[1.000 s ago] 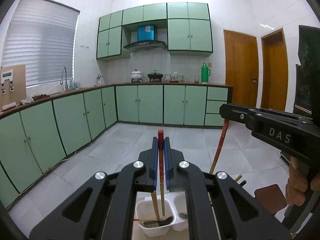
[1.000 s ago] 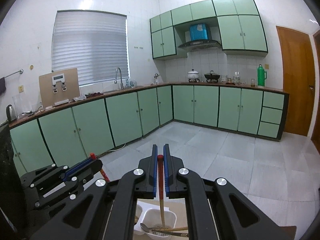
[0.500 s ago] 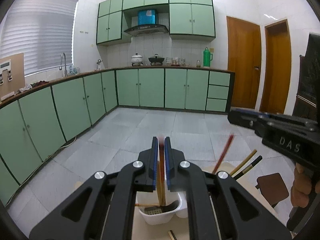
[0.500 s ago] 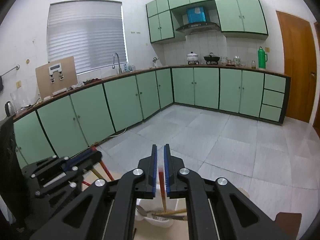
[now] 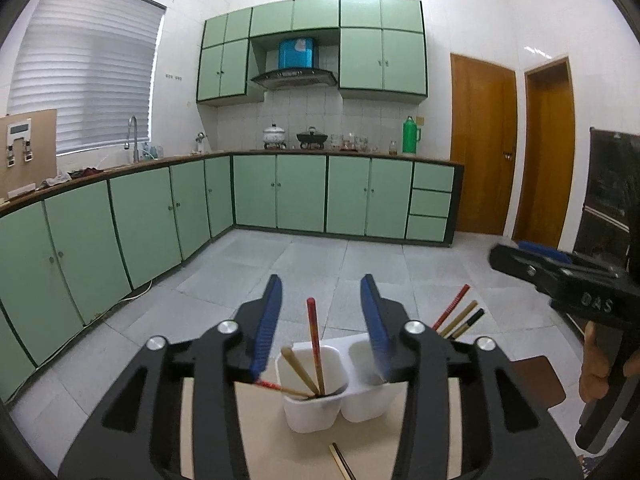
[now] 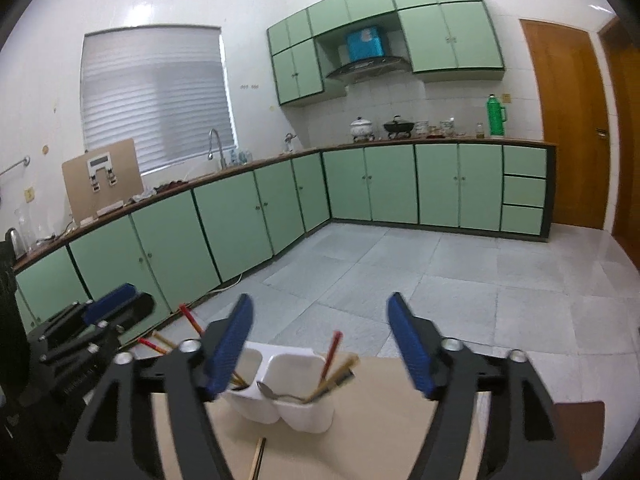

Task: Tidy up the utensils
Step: 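Withdraw both open tools back toward the last two chopsticks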

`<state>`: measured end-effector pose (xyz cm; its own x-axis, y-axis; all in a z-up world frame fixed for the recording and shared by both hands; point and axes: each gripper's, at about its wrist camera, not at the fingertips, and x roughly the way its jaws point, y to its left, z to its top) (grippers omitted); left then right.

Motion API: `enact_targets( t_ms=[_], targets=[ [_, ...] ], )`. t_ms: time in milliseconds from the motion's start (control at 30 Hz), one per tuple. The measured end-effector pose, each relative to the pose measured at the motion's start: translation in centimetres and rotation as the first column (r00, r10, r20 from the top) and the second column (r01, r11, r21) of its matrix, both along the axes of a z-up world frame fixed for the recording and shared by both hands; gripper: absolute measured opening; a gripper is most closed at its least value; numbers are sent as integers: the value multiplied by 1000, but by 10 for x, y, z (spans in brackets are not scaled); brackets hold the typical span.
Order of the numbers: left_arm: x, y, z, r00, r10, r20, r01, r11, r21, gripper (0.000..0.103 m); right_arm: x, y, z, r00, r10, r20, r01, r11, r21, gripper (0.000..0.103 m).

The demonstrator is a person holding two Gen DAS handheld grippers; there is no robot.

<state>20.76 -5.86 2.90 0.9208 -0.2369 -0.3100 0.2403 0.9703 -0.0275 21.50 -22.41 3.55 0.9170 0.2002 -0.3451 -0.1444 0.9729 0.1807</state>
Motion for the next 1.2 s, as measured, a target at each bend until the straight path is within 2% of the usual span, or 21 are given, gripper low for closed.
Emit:
enact_targets(
  t_ms=[133,233,367,500,667,767,1033,1200],
  targets=[
    [-28,4,-3,1000,4,-6,-4,1000,-3,57,-35,-8,-14,1000,-24,3,24,1000,4,93],
    [-52,8,-17,999,4,-33,-5,1000,-5,61,-59,-11,-32,1000,-16,-26,16,1000,8,97],
    [-85,17,-49,992,18,-122,-20,1000,-18,68,-86,-8,-64,995,-8,-99,10,1000,14,97],
    [-105,28,-84,976,40,-216,-41,999,0,72,-111,0,-98,985,-6,-173,7,1000,6,97],
    [-125,46,-134,934,70,-351,-64,998,29,74,-129,11,-135,962,-6,-274,14,1000,25,97],
    [-137,52,-157,912,86,-400,-67,996,60,76,-137,18,-154,947,-11,-320,16,1000,12,97],
    [-150,57,-195,863,97,-496,-60,994,90,77,-147,47,-193,911,15,-412,-29,999,-28,97],
    [-156,56,-204,856,112,-505,-67,992,107,77,-147,62,-204,898,28,-438,-64,996,-67,96]
  ],
)
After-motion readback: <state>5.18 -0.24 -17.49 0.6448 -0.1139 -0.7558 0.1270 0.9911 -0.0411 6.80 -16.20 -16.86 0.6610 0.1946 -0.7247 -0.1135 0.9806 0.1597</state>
